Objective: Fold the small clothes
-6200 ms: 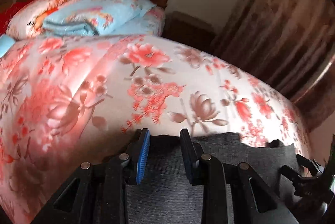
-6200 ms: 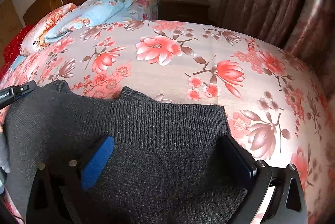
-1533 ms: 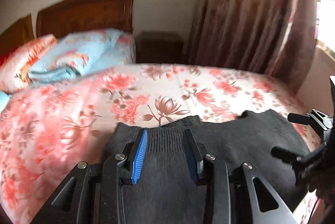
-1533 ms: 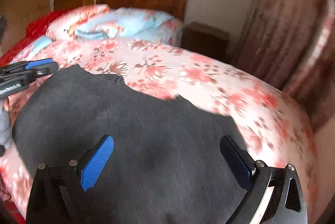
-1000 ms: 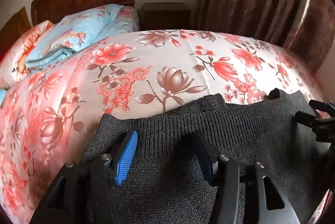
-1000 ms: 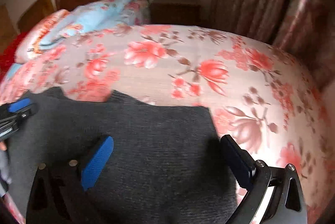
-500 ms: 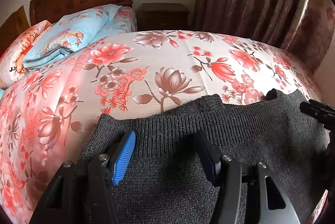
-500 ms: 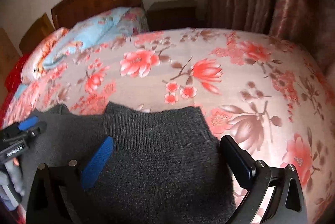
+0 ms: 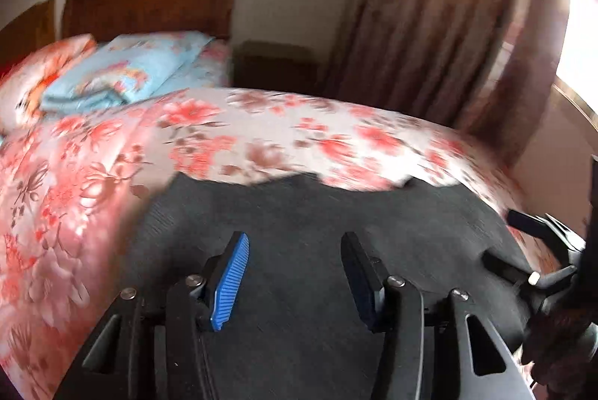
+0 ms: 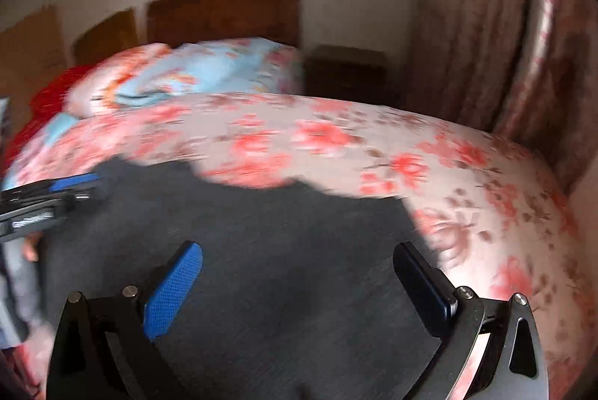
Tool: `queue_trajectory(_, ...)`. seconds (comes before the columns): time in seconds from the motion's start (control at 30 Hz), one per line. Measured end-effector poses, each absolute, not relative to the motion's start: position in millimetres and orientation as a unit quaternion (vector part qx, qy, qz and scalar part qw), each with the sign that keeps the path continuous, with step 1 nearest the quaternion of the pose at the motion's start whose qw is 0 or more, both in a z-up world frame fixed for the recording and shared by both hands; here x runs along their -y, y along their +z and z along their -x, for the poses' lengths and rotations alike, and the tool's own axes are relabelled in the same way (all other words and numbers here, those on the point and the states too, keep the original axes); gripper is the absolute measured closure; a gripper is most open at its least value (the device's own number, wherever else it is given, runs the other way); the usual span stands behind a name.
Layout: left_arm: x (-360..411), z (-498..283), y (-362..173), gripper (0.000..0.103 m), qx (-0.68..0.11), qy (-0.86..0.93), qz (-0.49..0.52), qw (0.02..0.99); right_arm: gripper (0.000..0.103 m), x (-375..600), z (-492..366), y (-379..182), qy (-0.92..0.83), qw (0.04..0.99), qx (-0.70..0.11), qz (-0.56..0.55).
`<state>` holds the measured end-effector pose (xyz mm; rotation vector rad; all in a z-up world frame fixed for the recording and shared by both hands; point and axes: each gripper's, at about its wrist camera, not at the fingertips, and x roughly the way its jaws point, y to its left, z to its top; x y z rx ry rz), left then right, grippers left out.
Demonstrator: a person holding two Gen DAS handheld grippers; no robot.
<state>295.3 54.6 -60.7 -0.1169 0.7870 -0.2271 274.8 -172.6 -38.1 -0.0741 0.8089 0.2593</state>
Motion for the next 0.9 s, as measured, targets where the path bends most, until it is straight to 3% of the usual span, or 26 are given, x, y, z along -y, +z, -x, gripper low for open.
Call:
queue_trajectory(0.17, -11, -284, -91, 0.042, -0.411, -0.116, -0.05, 0.903, 0.0, 124, -247, -72, 0.186, 0.881, -0.419, 0.115)
queue_trajectory(0.3, -25, -283, -96, 0.021, -0.406, -0.102, -0.009, 0.908, 0.0, 130, -247, -84, 0.174, 0.885, -0.424, 0.085)
queue_trajectory(0.73, -29, -285, -97, 0.02, -0.422, -0.106, -0.006, 0.9, 0.0, 135, -240, -81, 0.184, 0.878, -0.43, 0.1)
queue_trajectory(0.9, -24, -294, -89, 0.028, -0.439, -0.093, 0.005, 0.894, 0.0, 189, -211, -75, 0.147, 0.883, -0.437, 0.089)
